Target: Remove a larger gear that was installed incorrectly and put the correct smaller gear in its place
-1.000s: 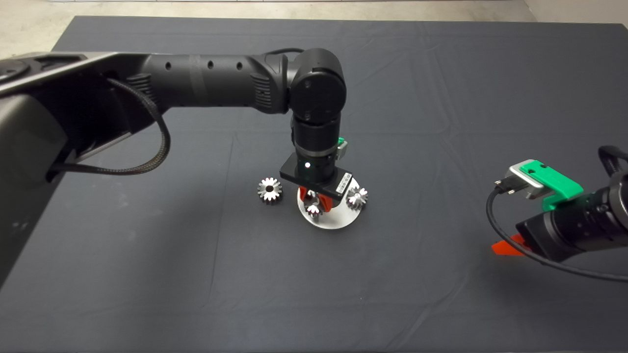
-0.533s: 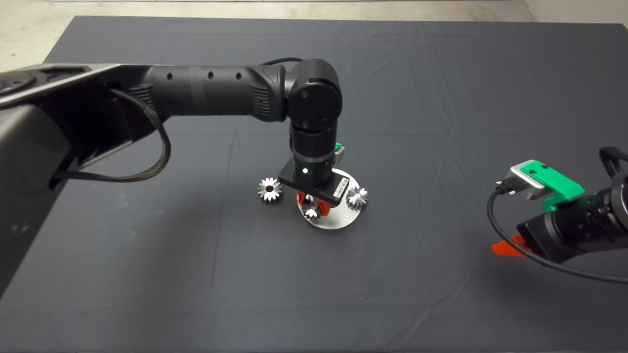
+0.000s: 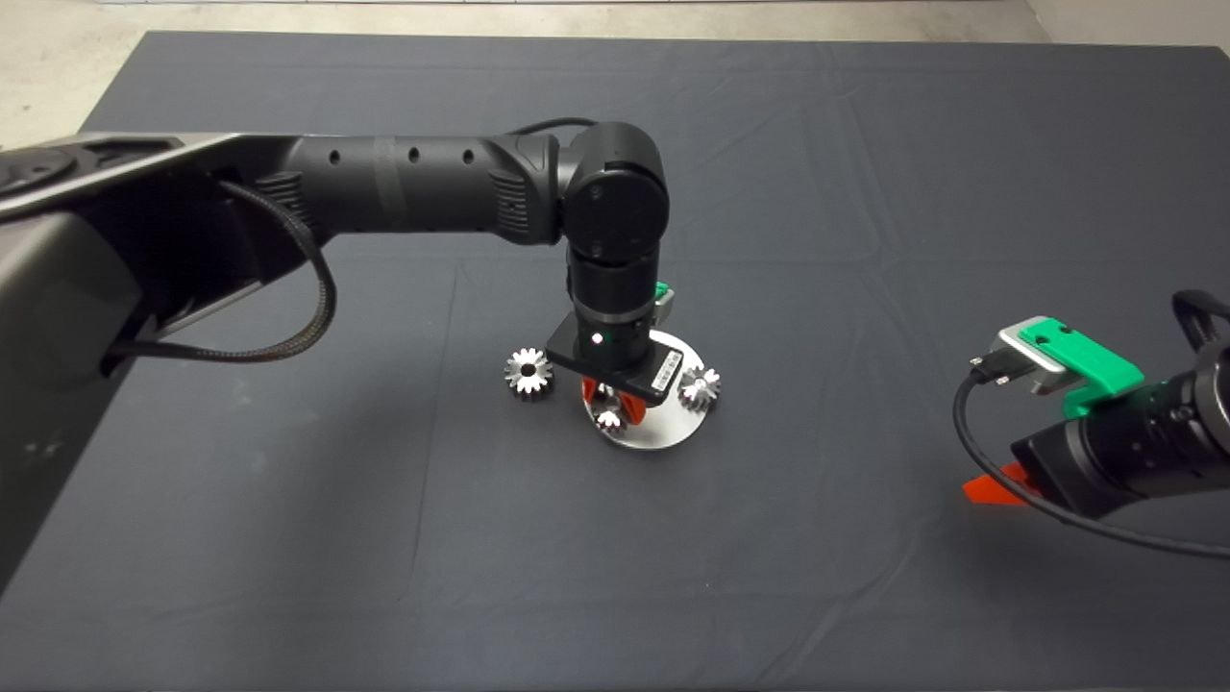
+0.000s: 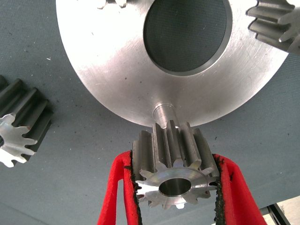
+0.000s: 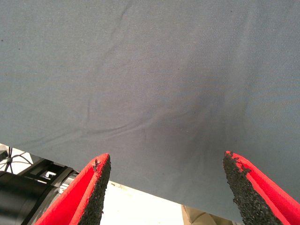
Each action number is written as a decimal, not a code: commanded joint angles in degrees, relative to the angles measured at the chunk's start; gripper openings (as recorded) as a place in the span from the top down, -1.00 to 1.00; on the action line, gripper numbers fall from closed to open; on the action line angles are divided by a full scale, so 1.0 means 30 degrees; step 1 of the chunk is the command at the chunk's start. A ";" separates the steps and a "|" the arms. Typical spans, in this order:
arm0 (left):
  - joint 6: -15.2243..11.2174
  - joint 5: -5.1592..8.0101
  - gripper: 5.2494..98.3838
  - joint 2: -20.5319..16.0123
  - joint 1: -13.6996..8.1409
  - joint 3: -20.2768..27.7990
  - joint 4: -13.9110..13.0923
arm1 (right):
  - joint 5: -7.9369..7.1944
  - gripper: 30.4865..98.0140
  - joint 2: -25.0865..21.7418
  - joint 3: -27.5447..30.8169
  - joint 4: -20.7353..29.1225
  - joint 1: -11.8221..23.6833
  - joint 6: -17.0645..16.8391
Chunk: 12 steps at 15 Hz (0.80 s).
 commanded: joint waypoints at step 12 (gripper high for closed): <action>0.0239 0.1555 0.63 0.0293 0.0196 -0.1486 0.0829 | -0.1349 0.02 -0.0041 0.0148 0.0035 0.0240 0.0147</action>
